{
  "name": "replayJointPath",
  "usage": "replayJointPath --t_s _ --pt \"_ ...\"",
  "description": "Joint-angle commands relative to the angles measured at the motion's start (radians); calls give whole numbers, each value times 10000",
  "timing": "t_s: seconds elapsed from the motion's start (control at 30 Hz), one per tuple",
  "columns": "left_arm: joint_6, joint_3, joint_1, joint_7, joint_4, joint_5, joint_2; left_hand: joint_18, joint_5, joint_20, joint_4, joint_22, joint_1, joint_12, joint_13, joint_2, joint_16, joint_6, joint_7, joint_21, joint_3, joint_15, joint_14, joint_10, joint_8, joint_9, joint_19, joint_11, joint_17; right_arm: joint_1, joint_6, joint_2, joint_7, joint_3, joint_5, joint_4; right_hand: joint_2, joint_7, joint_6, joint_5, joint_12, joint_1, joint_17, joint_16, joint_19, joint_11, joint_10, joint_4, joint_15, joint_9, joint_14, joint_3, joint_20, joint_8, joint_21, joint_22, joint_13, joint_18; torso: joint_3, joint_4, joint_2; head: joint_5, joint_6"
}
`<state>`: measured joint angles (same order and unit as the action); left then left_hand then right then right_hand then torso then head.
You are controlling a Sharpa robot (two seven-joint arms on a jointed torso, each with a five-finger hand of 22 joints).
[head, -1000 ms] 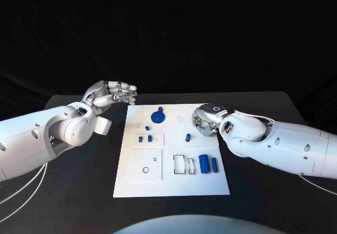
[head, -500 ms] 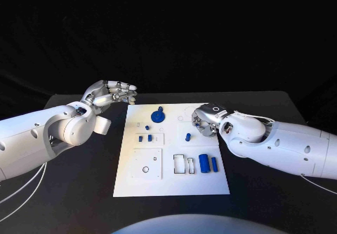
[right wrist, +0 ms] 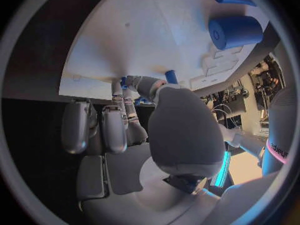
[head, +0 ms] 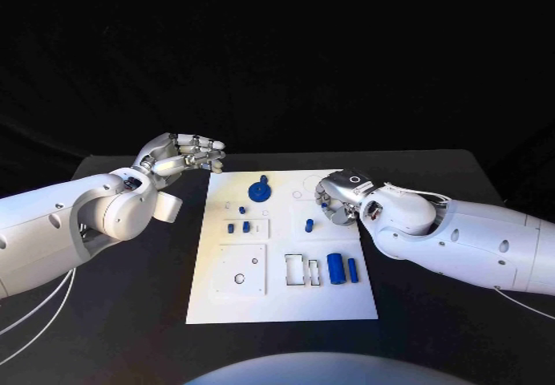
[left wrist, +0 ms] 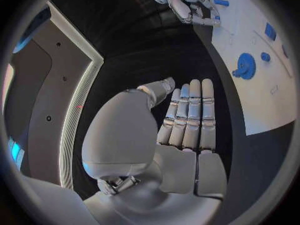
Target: Assemble the parts on the task board
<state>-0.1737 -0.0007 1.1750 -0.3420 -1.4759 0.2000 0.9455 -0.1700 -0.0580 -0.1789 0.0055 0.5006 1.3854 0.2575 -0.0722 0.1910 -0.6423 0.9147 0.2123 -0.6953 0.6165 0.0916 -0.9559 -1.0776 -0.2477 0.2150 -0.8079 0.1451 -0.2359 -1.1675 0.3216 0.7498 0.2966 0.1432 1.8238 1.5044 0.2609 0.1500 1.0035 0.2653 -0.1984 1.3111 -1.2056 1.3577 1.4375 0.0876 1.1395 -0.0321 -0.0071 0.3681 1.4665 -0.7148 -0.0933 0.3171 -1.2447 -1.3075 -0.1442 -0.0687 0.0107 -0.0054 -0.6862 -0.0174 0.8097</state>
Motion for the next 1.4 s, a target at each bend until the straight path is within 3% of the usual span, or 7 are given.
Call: replayJointPath --t_s 0.03,0.23,0.67,1.4 --pt "186 8 7 -12 -38 26 4 -80 38 -59 13 -8 -106 -44 -12 0 59 -65 -11 69 -53 10 61 69 49 -16 6 13 -8 156 -649 -63 -17 105 -119 -24 64 23 -52 -33 43 5 -19 -35 -10 -12 -86 -51 97 -13 244 4 -73 -52 8 -1454 89 17 -2 -7 -1 -2 18" --pt "192 8 7 5 -60 26 23 -80 38 -59 13 -8 -106 -44 -12 0 59 -65 -11 69 -53 10 61 69 49 -16 6 13 -8 168 -860 -78 60 106 -128 -63 29 6 7 -34 5 49 -24 -27 0 -28 -14 -50 96 -23 247 -23 -84 -41 -8 -1463 80 18 -5 -8 -2 -14 32" --pt "201 8 7 40 -82 26 30 -81 38 -63 9 -17 -98 -44 -14 -3 59 -67 -10 85 -55 13 73 79 48 -17 6 15 -18 191 -846 -140 302 107 19 -114 -503 -189 500 -46 -253 286 -36 8 155 -239 558 -37 -69 26 273 -70 23 185 -323 -1614 7 71 2 -4 16 -46 39" --pt "208 7 6 98 -89 27 49 -83 36 -70 0 -31 -86 -47 -18 -6 60 -78 -4 111 -59 18 94 98 51 -21 3 21 -34 168 44 1 629 100 362 212 -498 -295 677 -48 -391 337 19 -16 256 -357 854 34 -170 75 278 6 114 289 -540 -1708 -62 116 -2 -8 14 -65 -22"
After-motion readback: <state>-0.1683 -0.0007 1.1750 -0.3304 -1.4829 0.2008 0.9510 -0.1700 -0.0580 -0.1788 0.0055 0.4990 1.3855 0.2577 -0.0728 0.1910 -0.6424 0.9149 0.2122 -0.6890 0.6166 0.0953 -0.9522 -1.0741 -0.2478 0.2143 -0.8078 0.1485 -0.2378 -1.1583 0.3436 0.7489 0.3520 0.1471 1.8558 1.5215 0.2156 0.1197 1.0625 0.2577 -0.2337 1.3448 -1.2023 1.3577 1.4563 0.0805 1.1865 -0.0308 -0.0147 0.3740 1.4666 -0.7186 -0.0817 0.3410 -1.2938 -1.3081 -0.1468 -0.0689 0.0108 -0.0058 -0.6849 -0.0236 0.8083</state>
